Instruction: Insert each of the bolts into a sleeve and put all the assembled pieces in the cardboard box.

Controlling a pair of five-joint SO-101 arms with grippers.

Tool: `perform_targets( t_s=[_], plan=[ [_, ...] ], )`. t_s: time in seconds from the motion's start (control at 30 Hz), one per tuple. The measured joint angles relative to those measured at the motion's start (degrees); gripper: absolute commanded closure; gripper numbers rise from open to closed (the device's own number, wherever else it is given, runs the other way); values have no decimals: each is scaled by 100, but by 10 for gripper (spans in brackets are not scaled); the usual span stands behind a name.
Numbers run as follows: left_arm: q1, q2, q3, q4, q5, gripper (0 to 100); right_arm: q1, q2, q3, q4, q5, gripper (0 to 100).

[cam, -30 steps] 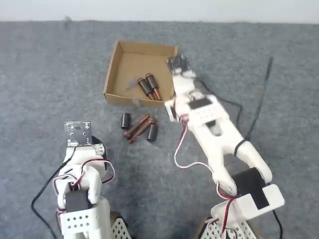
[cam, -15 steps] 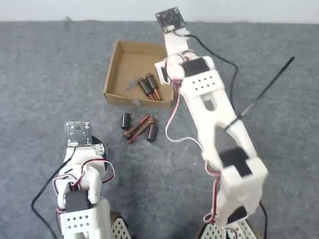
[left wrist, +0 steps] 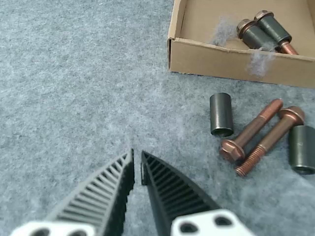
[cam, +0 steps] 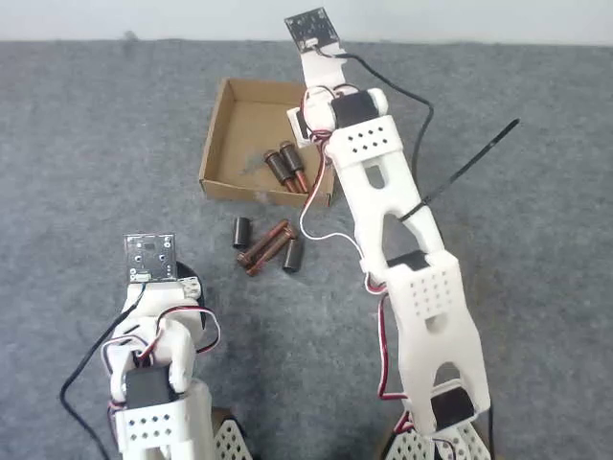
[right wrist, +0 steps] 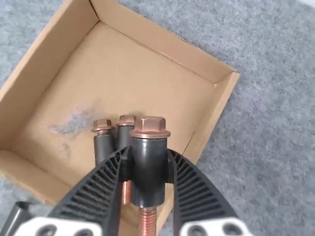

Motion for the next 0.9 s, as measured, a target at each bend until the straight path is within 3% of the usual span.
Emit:
perform_targets(
  t_s=[0.5, 0.7, 0.9],
  plan=[
    [0, 0, 0, 0, 0, 976, -53, 1521, -923, 0, -9, 987],
    [0, 0, 0, 0, 0, 977, -220, 1785, -1415, 9, 0, 841],
    [0, 0, 0, 0, 0, 977, -237, 1793, -1609, 237, 0, 937]
  ],
)
